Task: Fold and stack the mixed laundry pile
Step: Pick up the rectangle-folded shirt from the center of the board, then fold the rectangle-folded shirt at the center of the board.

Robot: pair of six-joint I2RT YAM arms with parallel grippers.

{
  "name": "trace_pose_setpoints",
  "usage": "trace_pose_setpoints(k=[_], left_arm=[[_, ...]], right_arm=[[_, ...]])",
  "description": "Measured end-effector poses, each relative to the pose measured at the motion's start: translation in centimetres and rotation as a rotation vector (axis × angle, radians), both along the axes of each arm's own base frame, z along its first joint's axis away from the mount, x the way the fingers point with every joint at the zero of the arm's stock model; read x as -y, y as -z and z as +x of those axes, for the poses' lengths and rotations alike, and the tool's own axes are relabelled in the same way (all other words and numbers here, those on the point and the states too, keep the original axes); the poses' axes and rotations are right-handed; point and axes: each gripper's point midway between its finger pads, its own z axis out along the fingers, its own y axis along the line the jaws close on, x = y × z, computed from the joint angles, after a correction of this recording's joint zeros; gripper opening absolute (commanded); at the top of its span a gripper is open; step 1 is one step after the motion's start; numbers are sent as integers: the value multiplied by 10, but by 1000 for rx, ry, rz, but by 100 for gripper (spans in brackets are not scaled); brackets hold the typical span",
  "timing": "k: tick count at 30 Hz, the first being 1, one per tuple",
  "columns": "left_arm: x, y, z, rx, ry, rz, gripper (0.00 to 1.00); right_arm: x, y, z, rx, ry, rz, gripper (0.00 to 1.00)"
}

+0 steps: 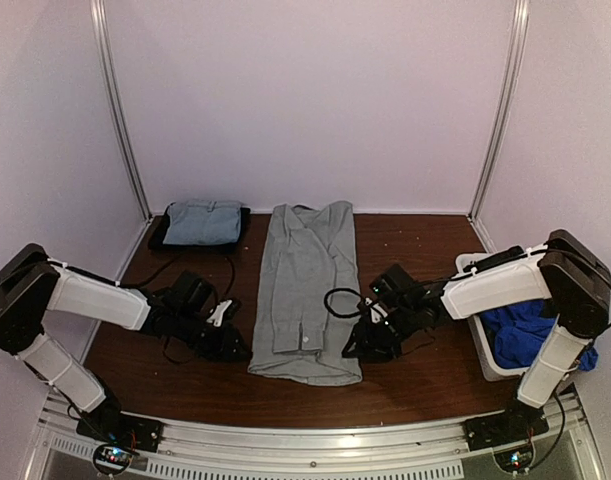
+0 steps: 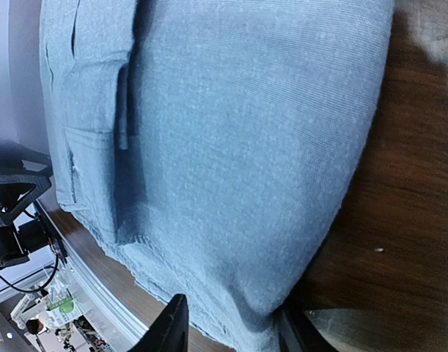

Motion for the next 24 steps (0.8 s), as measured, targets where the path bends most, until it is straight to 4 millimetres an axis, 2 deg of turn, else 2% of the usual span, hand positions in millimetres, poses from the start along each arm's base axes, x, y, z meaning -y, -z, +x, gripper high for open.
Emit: trace_pose_setpoints(k=[3,7,9,11,15,18,24], left_arm=[[9,0,2,2,11,-27,27],[14,2,3,-3,14,-38,11],[14,3,2,-11,10,-36,1],[14,4,0,-17,14,-29,0],[18,0,-9,-12,43,-28,0],[23,-18,-17,24,73,-59,0],[12,-44,-37,62,83,-104,0]], right_arm=[[-3,2,1,-4,-1,10,28],[-4,4,1,-3,-9,12,18],[-4,5,1,-5,-9,9,8],[-3,6,0,-8,-10,6,0],[-4,2,-3,-6,-18,13,0],[-4,-6,-10,7,-29,32,0],[2,-22,-40,12,-54,73,0]])
